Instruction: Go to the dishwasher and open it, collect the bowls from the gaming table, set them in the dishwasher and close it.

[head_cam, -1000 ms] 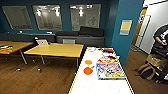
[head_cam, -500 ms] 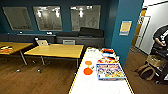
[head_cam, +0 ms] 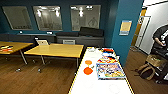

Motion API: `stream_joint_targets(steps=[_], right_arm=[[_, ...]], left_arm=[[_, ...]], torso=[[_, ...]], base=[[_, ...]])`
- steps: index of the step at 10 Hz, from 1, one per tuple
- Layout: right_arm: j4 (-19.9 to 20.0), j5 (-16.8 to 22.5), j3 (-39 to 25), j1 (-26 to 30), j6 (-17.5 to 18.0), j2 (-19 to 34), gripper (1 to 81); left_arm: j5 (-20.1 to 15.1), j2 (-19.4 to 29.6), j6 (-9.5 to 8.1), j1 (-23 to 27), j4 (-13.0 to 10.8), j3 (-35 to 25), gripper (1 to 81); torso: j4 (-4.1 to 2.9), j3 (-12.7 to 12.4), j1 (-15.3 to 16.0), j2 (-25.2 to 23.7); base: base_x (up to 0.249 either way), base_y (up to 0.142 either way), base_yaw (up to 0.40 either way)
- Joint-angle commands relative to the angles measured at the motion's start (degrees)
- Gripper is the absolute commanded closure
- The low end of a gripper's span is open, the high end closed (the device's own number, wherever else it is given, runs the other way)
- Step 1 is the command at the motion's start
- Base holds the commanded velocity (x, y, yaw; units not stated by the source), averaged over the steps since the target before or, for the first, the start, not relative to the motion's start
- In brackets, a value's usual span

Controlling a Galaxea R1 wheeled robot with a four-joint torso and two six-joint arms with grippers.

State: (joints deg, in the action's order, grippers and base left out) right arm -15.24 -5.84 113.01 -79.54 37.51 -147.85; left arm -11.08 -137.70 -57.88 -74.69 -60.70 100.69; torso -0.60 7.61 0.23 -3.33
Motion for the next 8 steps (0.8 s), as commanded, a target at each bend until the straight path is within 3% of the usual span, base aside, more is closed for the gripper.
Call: stream_joint_targets(steps=[1, 4, 8], right_arm=[[-3.57, 1.97, 4.49, 0.04, -0.07, -3.70, 81.1], [-4.62, 1.97, 8.53, -1.02, -0.16, -6.17, 81.1], [-6.11, 1.97, 13.98, -1.98, -0.15, -9.24, 81.1]], left_arm=[[1.41, -3.98, 0.40, -0.77, -1.18, 4.15, 81.1], [3.35, -6.62, 0.49, -2.17, -1.18, 8.81, 81.1], [3.35, -9.34, 0.58, -3.14, -1.27, 12.77, 81.1]], torso=[[0.00, 0.00, -0.02, -0.02], [0.00, -0.05, -0.13, -0.07], [0.00, -0.07, -0.18, -0.11]], base=[[-0.087, 0.000, 0.000], [-0.097, 0.000, 0.000], [-0.105, 0.000, 0.000]])
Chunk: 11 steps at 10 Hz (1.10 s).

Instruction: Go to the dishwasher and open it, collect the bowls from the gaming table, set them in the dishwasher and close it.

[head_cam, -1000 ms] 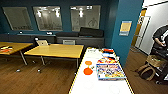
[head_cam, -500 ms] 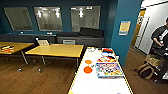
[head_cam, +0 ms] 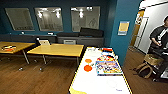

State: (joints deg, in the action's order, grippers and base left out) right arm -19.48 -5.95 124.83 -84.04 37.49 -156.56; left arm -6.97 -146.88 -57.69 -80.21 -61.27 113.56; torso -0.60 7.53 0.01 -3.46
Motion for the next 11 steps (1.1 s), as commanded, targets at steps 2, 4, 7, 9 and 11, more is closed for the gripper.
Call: stream_joint_targets(steps=[2, 4, 7, 9, 11], right_arm=[[-2.58, 2.08, 3.30, 2.34, -0.04, -0.88, 81.1], [-3.11, 1.99, 1.21, 2.16, -0.13, 0.43, 81.1], [-4.60, 1.82, -11.28, 1.99, -0.04, 7.38, 81.1], [-4.60, 1.82, -8.92, 1.90, -0.04, 6.68, 81.1], [-4.60, 1.82, -6.37, 1.72, -0.04, 5.79, 81.1]], left_arm=[[-0.76, -0.87, 0.47, 1.95, -0.69, 0.97, 81.1], [3.78, 0.79, 0.38, 1.50, -0.52, 0.97, 81.1], [7.94, 3.70, 0.03, 0.71, 0.10, 0.79, 81.1], [8.38, 3.79, 0.03, 0.45, 0.10, 0.88, 81.1], [8.38, 3.52, 0.11, 0.36, -0.08, 0.88, 81.1]], torso=[[0.00, 0.00, 0.00, 0.00], [0.00, 0.00, 0.00, 0.00], [0.00, 0.00, -0.01, 0.00], [0.00, 0.00, -0.01, -0.02], [0.00, 0.00, -0.01, -0.02]], base=[[-0.113, 0.000, 0.000], [-0.115, 0.000, 0.000], [-0.115, 0.000, 0.000], [-0.115, 0.000, 0.000], [-0.115, 0.000, 0.000]])
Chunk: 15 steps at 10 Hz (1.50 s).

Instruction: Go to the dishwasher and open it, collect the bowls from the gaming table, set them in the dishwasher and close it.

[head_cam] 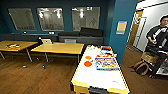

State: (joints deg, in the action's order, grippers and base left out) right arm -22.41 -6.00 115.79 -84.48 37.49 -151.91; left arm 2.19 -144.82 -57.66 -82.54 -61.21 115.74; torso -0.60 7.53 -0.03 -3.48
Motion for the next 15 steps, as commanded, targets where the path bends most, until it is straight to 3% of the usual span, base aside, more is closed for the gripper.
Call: stream_joint_targets(steps=[1, 4, 15], right_arm=[[-1.68, 1.87, 3.47, 1.99, -0.04, 1.66, 81.1], [-1.50, 1.78, 4.44, 1.72, 0.13, 3.78, 81.1], [-1.85, 1.87, 6.10, 2.68, -0.04, 0.44, 81.1]], left_arm=[[-0.79, 1.63, 0.01, 2.69, -0.05, -1.39, 81.1], [-0.79, 2.42, 0.01, 2.42, -0.05, -1.39, 81.1], [-0.79, 1.73, 0.09, 2.34, -0.58, -1.30, 81.1]], torso=[[0.00, 0.00, 0.03, 0.00], [0.00, 0.00, 0.03, 0.00], [0.00, -0.05, 0.03, -0.05]], base=[[-0.114, 0.000, 0.000], [-0.115, 0.000, 0.000], [-0.114, 0.000, 0.000]])
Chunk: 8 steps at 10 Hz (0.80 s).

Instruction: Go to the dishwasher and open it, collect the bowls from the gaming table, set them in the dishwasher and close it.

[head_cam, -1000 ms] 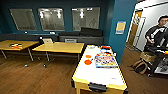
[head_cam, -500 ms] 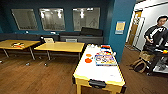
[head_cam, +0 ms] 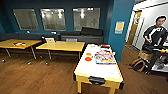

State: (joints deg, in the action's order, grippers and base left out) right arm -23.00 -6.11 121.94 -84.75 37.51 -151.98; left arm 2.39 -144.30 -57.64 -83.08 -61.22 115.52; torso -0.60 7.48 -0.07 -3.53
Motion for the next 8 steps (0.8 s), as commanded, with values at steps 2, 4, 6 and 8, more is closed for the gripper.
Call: stream_joint_targets(steps=[2, 4, 6, 8], right_arm=[[-1.25, 1.98, 0.21, 2.87, -0.07, 0.34, 81.1], [-1.52, 1.98, 0.30, 2.96, -0.07, -0.02, 81.1], [-1.61, 1.98, 0.31, 3.05, -0.07, -0.10, 81.1], [-1.61, 1.98, 0.39, 3.05, -0.07, -0.02, 81.1]], left_arm=[[-0.98, 1.11, 0.07, 2.87, -0.57, -0.99, 81.1], [-0.98, 1.03, 0.07, 2.87, -0.57, -0.82, 81.1], [-0.98, 1.11, 0.07, 2.87, -0.57, -0.82, 81.1], [-0.98, 1.03, 0.16, 2.87, -0.57, -0.82, 81.1]], torso=[[0.00, 0.00, 0.07, 0.00], [0.00, 0.00, 0.07, 0.00], [0.00, 0.00, 0.07, 0.00], [0.00, 0.00, 0.07, 0.00]], base=[[-0.114, 0.000, 0.000], [-0.112, 0.000, 0.000], [-0.109, 0.000, 0.000], [-0.109, 0.000, 0.000]])
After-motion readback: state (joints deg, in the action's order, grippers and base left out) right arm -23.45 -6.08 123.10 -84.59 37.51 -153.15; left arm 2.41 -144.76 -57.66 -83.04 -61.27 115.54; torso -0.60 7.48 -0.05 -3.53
